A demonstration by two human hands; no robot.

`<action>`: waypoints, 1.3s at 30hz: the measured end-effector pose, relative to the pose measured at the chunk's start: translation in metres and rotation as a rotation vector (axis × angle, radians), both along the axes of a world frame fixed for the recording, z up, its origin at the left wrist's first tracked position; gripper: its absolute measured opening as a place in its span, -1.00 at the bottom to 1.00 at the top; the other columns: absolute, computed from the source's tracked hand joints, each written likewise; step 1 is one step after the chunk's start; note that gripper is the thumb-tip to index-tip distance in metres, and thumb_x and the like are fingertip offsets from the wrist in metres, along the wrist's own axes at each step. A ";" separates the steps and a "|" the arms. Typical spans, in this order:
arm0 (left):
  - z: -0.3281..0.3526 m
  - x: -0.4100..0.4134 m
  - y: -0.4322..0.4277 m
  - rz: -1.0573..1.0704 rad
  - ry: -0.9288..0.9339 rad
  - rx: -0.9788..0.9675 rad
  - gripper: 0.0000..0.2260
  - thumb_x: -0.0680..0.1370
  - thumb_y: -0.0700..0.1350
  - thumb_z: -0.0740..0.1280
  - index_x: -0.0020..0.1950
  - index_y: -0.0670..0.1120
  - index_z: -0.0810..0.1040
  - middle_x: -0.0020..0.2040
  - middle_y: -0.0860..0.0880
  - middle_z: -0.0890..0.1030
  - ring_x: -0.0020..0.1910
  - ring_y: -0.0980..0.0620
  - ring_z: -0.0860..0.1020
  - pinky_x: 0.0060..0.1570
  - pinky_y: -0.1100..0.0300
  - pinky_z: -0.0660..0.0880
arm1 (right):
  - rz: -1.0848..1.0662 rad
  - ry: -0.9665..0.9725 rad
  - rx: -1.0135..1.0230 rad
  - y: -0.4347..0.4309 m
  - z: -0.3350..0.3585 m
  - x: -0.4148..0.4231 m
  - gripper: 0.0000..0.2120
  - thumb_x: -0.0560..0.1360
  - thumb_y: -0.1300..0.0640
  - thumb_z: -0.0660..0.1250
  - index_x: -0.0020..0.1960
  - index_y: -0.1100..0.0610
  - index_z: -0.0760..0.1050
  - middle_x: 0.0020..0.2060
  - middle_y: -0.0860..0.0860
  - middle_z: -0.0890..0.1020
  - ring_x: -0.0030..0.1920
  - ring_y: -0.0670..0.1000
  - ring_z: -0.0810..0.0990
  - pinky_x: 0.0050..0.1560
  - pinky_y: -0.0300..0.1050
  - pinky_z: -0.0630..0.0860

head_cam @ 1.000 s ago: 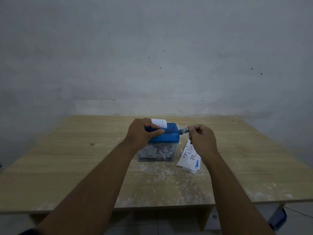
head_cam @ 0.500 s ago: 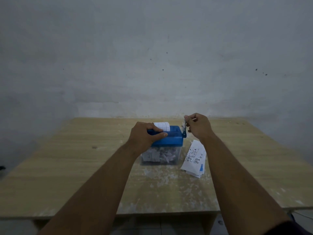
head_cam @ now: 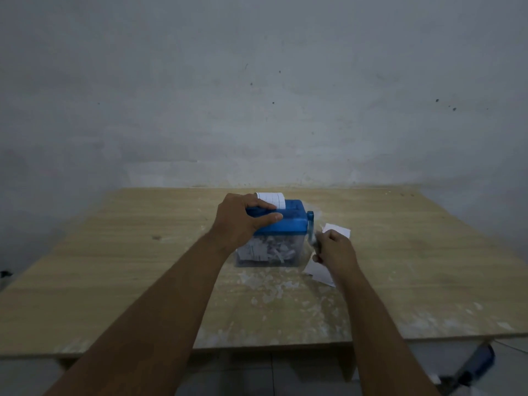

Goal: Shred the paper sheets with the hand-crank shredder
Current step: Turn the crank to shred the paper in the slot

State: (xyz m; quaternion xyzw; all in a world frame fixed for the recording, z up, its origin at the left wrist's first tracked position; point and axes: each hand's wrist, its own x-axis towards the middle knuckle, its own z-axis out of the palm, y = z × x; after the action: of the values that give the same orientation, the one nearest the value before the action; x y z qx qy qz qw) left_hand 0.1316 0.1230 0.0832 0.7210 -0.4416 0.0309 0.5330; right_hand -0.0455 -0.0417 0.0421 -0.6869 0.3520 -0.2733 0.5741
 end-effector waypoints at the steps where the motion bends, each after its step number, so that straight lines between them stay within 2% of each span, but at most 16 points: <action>1: 0.001 0.000 0.001 -0.010 -0.019 -0.002 -0.71 0.41 0.19 0.62 0.05 0.09 0.81 -0.05 0.15 0.73 -0.06 0.18 0.66 -0.18 0.36 0.56 | -0.014 -0.052 0.009 0.006 0.003 -0.007 -0.75 0.68 0.11 0.29 -0.11 0.22 0.55 -0.23 0.15 0.59 -0.26 0.06 0.55 -0.19 -0.04 0.55; 5: 0.002 -0.001 0.001 -0.020 -0.039 -0.006 -0.72 0.42 0.15 0.62 0.07 0.06 0.81 -0.04 0.14 0.73 -0.06 0.19 0.66 -0.17 0.39 0.56 | -0.007 -0.094 -0.104 0.017 0.030 -0.029 -0.78 0.66 0.13 0.34 -0.11 0.22 0.61 -0.39 0.03 0.62 -0.37 0.00 0.55 -0.19 0.01 0.54; 9: 0.004 -0.001 0.002 -0.009 -0.025 0.031 -0.75 0.41 0.19 0.61 0.01 0.13 0.81 -0.07 0.17 0.70 -0.07 0.22 0.62 -0.20 0.44 0.47 | 0.050 -0.162 -0.190 0.011 0.064 -0.030 -0.86 0.67 0.18 0.34 -0.01 0.17 0.64 -0.32 0.02 0.67 -0.33 -0.01 0.60 -0.16 -0.05 0.62; 12: 0.006 0.000 0.003 -0.014 0.017 0.060 -0.76 0.43 0.13 0.62 0.05 0.10 0.80 -0.01 0.24 0.68 -0.02 0.36 0.59 -0.14 0.51 0.47 | 0.067 -0.124 -0.243 0.000 0.082 -0.017 -0.86 0.68 0.14 0.34 0.01 0.15 0.64 -0.29 0.03 0.69 -0.31 -0.01 0.63 -0.12 -0.05 0.64; 16: 0.007 0.002 0.004 -0.053 0.113 0.074 -0.75 0.40 0.12 0.64 0.04 0.11 0.81 0.00 0.17 0.74 -0.03 0.18 0.67 -0.13 0.39 0.58 | 0.116 -0.103 -0.304 -0.018 0.096 0.001 -0.81 0.69 0.07 0.33 0.02 0.16 0.63 -0.25 0.05 0.70 -0.31 -0.06 0.62 -0.16 -0.14 0.64; 18: 0.007 0.002 0.005 -0.056 0.120 0.075 -0.75 0.40 0.13 0.64 0.04 0.12 0.81 -0.01 0.16 0.75 -0.05 0.19 0.68 -0.14 0.38 0.58 | 0.137 -0.087 -0.305 -0.028 0.101 0.012 -0.75 0.68 0.01 0.35 0.03 0.20 0.63 -0.23 0.08 0.70 -0.31 -0.04 0.61 -0.17 -0.11 0.64; 20: 0.008 0.001 0.007 -0.059 0.111 0.068 -0.76 0.41 0.12 0.64 0.03 0.11 0.81 -0.02 0.18 0.75 -0.05 0.23 0.67 -0.15 0.41 0.55 | 0.121 -0.102 -0.270 -0.037 0.100 0.026 -0.70 0.66 -0.03 0.38 0.02 0.24 0.63 -0.23 0.10 0.68 -0.29 -0.03 0.59 -0.22 -0.15 0.60; 23: 0.007 0.000 0.006 -0.060 0.111 0.056 -0.78 0.42 0.08 0.64 0.03 0.09 0.81 -0.04 0.18 0.74 -0.07 0.26 0.66 -0.18 0.44 0.53 | 0.081 -0.094 -0.210 -0.046 0.087 0.045 -0.74 0.64 0.01 0.41 -0.05 0.22 0.61 -0.18 0.12 0.67 -0.23 0.01 0.60 -0.25 -0.17 0.60; 26: 0.007 -0.004 0.007 -0.066 0.109 0.042 -0.79 0.43 0.06 0.64 0.03 0.07 0.80 -0.01 0.16 0.74 -0.06 0.29 0.65 -0.19 0.46 0.53 | 0.098 0.028 -0.166 -0.048 0.062 0.051 -0.77 0.65 0.06 0.39 -0.08 0.19 0.57 -0.13 0.13 0.67 -0.16 0.05 0.63 -0.23 -0.13 0.60; 30: 0.005 -0.004 0.008 -0.087 0.108 0.012 -0.82 0.45 0.05 0.63 0.03 0.08 0.80 -0.01 0.18 0.74 -0.02 0.27 0.67 -0.15 0.43 0.56 | 0.092 0.098 0.009 -0.040 0.021 0.039 -0.72 0.69 0.08 0.31 -0.02 0.29 0.60 -0.14 0.20 0.63 -0.22 0.08 0.56 -0.17 -0.08 0.62; 34: 0.004 -0.004 0.008 -0.089 0.074 0.016 -0.82 0.47 0.08 0.62 0.05 0.13 0.80 0.06 0.21 0.74 0.07 0.27 0.67 -0.05 0.42 0.58 | 0.006 0.122 -0.044 -0.018 0.000 0.017 -0.71 0.68 0.01 0.32 -0.09 0.19 0.62 -0.23 0.13 0.66 -0.27 0.05 0.60 -0.15 -0.01 0.60; 36: 0.005 -0.004 0.007 -0.102 0.102 0.034 -0.82 0.46 0.06 0.62 0.05 0.14 0.79 0.06 0.23 0.72 0.07 0.34 0.64 -0.06 0.44 0.58 | -0.022 0.126 -0.113 -0.006 -0.004 0.002 -0.71 0.67 -0.04 0.34 -0.06 0.17 0.64 -0.29 0.10 0.68 -0.26 0.06 0.63 -0.07 0.06 0.62; 39: 0.005 -0.005 0.006 -0.101 0.121 0.053 -0.84 0.46 0.05 0.62 0.02 0.15 0.79 0.06 0.27 0.69 0.05 0.37 0.63 -0.06 0.44 0.58 | -0.033 0.082 -0.113 0.004 0.004 -0.014 -0.68 0.66 -0.01 0.35 -0.16 0.16 0.65 -0.35 0.10 0.67 -0.29 0.10 0.64 0.01 0.14 0.65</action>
State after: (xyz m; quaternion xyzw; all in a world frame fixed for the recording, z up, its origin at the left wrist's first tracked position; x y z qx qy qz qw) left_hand 0.1268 0.1295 0.0886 0.7122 -0.4449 -0.0514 0.5405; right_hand -0.0600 -0.0374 0.0462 -0.7231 0.3705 -0.2737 0.5148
